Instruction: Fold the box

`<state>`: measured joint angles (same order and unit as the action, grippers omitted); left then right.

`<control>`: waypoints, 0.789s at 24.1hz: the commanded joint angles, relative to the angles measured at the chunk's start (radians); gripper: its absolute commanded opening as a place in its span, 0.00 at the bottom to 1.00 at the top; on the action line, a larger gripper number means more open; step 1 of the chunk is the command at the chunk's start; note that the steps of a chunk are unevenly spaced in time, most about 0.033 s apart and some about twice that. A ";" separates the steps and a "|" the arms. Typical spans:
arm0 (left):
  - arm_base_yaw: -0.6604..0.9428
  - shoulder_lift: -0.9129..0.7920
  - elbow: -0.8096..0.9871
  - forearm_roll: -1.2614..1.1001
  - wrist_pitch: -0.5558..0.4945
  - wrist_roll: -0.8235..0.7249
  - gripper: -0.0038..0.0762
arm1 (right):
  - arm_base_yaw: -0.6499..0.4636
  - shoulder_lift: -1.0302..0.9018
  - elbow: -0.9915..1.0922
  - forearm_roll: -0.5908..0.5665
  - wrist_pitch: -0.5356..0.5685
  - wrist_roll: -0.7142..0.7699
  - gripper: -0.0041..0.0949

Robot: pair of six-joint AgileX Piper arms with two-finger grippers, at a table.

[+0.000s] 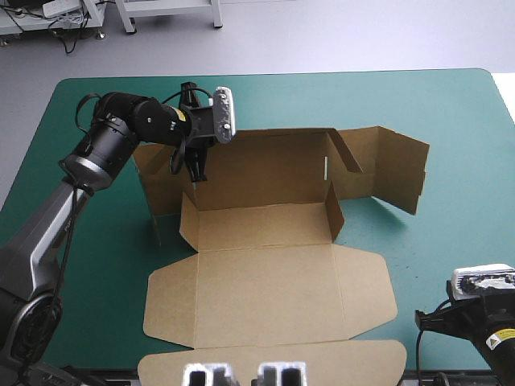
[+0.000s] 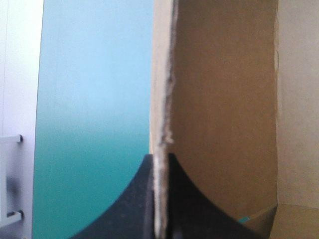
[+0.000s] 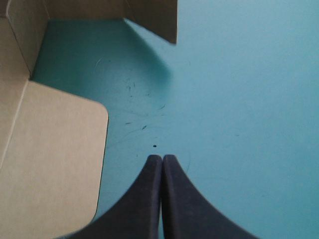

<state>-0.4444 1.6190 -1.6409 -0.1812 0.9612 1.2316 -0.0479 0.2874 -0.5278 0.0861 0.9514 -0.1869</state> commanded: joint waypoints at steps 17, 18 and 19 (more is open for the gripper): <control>-0.457 -0.166 0.338 0.838 -0.264 -0.728 0.04 | 0.003 0.621 -0.809 0.047 -0.008 -0.020 0.03; -0.473 -0.175 0.357 0.884 -0.270 -0.775 0.04 | 0.003 0.667 -0.847 0.063 0.007 -0.028 0.03; -0.493 -0.184 0.379 0.938 -0.273 -0.827 0.04 | 0.003 0.714 -0.895 0.080 0.032 -0.040 0.03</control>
<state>-0.8888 1.4867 -1.2964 0.6452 0.7267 0.5565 -0.0479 0.9039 -1.2978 0.1223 1.0053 -0.1995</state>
